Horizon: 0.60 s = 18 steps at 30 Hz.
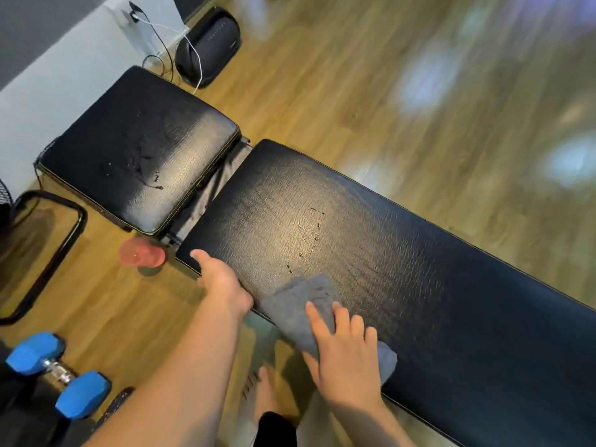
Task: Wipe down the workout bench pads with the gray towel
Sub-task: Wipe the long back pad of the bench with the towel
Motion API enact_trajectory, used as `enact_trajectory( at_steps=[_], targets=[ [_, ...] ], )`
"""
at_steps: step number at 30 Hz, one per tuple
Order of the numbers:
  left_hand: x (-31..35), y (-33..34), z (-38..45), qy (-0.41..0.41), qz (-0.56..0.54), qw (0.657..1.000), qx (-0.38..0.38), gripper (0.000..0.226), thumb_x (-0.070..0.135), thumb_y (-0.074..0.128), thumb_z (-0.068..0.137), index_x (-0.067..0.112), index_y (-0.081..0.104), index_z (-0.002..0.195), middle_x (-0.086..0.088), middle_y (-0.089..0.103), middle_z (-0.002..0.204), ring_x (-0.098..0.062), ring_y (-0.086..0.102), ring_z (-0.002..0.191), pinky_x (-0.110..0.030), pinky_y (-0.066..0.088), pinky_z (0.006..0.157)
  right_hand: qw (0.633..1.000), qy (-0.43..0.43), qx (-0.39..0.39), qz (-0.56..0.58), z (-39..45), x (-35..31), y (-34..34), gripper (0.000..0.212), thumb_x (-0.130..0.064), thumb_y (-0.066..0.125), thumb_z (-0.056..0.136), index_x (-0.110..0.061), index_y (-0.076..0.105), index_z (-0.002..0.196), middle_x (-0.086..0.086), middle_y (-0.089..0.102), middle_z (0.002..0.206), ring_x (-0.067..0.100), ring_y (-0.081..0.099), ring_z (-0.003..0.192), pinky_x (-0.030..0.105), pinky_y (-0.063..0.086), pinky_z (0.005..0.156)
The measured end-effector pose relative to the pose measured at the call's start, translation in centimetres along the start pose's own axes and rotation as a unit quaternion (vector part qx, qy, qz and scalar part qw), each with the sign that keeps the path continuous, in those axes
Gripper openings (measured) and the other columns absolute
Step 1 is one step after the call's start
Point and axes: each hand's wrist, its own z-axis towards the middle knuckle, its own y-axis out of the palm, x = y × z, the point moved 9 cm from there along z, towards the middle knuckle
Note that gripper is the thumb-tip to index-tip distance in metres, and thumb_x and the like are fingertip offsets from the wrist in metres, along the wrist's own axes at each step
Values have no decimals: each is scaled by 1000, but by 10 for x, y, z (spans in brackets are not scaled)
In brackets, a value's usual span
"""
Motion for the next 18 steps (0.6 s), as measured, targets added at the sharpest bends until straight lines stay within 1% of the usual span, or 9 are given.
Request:
enact_trajectory(
  at_steps=[1, 3, 5, 7, 9, 10, 12, 15, 18],
  targets=[
    [5, 0, -1, -1, 2, 1000, 12, 120, 97, 33, 44, 44, 23, 152, 12, 34, 159, -20, 46, 137, -44, 33, 111, 1000, -16, 12, -6, 7, 0, -4, 67, -56, 56, 73, -31, 56, 135, 15, 62, 119, 34, 51, 82, 44, 36, 69],
    [11, 1, 0, 20, 6, 1000, 23, 124, 97, 32, 42, 44, 20, 153, 12, 28, 162, -19, 41, 141, -49, 31, 114, 999, -22, 34, -5, 29, 4, -14, 72, -54, 72, 70, -30, 55, 136, 15, 61, 117, 34, 51, 83, 44, 39, 69],
    [13, 2, -1, 34, 10, 999, 31, 126, 98, 33, 42, 44, 14, 154, 12, 22, 164, -19, 33, 146, -53, 26, 118, 998, 19, 65, 7, 69, 18, -29, 71, -54, 77, 71, -29, 56, 134, 15, 58, 114, 34, 51, 84, 44, 41, 69],
    [11, 2, -8, 20, 24, 999, 37, 119, 98, 32, 58, 40, 1, 157, 14, 7, 167, -15, 20, 151, -50, 16, 122, 993, 81, 80, 14, 117, 36, -43, 66, -57, 70, 79, -29, 53, 136, 16, 54, 117, 36, 52, 92, 45, 42, 74],
    [10, 2, -9, 22, 39, 998, 38, 107, 90, 33, 76, 33, -7, 157, 17, -3, 166, -10, 11, 153, -46, 12, 124, 988, 135, 71, 24, 161, 52, -55, 64, -60, 61, 86, -30, 47, 141, 17, 49, 126, 39, 50, 105, 48, 41, 83],
    [10, 5, -10, 28, 38, 999, 27, 105, 87, 33, 80, 31, -9, 157, 17, -6, 166, -8, 9, 153, -45, 12, 125, 985, 156, 62, 35, 178, 59, -59, 63, -61, 57, 88, -31, 44, 142, 16, 46, 131, 39, 47, 111, 49, 40, 88],
    [11, 8, -11, 35, 33, 999, 8, 107, 87, 35, 80, 30, -12, 157, 18, -8, 165, -7, 9, 153, -46, 14, 124, 980, 183, 53, 48, 195, 66, -62, 63, -62, 54, 90, -33, 40, 144, 15, 42, 135, 38, 44, 116, 50, 38, 92],
    [10, 6, -11, 22, 19, 1000, 2, 109, 89, 36, 77, 32, -10, 157, 19, -7, 165, -9, 12, 152, -49, 17, 123, 979, 187, 67, 38, 175, 53, -59, 64, -59, 59, 88, -31, 44, 143, 16, 46, 129, 38, 47, 109, 48, 39, 86],
    [11, 8, -13, 22, 3, 1000, -8, 119, 93, 37, 65, 34, -10, 157, 16, -2, 166, -14, 17, 152, -52, 19, 122, 987, 131, 90, 33, 127, 13, -47, 65, -53, 74, 76, -28, 55, 133, 16, 53, 112, 35, 50, 89, 44, 39, 72]
  ],
)
